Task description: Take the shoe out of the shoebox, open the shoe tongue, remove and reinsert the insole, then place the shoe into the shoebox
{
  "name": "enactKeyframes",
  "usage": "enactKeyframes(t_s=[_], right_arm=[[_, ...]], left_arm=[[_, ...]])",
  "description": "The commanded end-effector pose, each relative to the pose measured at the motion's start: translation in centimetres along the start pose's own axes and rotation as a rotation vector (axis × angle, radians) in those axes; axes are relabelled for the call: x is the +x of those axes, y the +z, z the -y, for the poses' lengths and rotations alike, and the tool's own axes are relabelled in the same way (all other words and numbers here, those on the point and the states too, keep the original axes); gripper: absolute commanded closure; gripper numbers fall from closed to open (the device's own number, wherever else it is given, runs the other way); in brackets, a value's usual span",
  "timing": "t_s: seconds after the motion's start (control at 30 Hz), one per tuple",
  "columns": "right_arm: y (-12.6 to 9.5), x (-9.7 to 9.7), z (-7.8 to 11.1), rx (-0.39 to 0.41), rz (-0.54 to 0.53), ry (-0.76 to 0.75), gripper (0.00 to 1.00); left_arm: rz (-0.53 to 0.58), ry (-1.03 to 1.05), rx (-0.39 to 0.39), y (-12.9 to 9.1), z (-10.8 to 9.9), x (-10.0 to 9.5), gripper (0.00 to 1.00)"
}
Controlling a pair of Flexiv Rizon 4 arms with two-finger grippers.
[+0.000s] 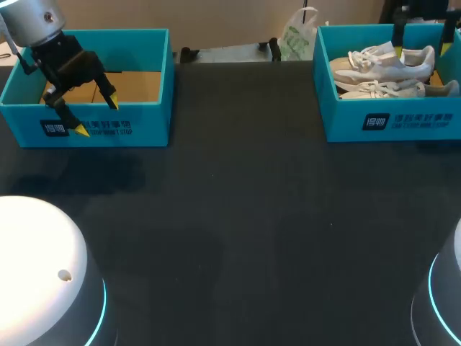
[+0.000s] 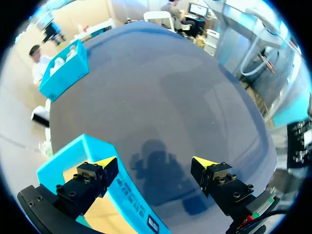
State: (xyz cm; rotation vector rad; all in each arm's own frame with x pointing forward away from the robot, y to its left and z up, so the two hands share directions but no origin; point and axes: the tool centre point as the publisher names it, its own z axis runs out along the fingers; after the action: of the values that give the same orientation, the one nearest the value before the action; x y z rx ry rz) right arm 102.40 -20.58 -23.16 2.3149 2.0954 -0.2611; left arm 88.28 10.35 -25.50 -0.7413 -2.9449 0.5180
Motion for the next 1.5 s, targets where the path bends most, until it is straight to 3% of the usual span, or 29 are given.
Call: enactKeyframes(t_s=[0.03, 0.27, 0.47, 0.63, 1.0, 1.23, 1.5], right_arm=[[0.3, 0.9, 5.7, -0.202, 0.005, 0.008, 0.0], [0.5, 1.9, 7.9, -0.177, 0.015, 0.037, 0.0], [0.2, 2.4, 9.4, -0.174, 0.012, 0.069, 0.0], [0.1, 2.9, 10.2, -0.153, 0.026, 0.11, 0.0], [0.1, 2.9, 10.2, -0.153, 0.026, 0.11, 0.0], [0.1, 2.9, 10.2, -0.153, 0.026, 0.11, 0.0], [0.1, 2.9, 10.2, -0.153, 0.026, 0.11, 0.0]], left_arm=[[0.03, -0.11, -0.057, -1.3, 0.2, 0.7, 0.0], [0.154, -0.705, -0.204, -4.1, -2.5, -1.1, 0.0], [0.248, -1.108, -0.184, -5.9, -5.4, -1.4, 0.0], [0.338, -1.279, -0.205, -6.4, -7.7, -2.1, 0.0], [0.338, -1.279, -0.205, -6.4, -7.7, -2.1, 0.0], [0.331, -1.694, -0.273, -9.4, -8.8, -2.2, 0.0], [0.308, -2.026, -0.319, -10.5, -11.5, -3.7, 0.0]])
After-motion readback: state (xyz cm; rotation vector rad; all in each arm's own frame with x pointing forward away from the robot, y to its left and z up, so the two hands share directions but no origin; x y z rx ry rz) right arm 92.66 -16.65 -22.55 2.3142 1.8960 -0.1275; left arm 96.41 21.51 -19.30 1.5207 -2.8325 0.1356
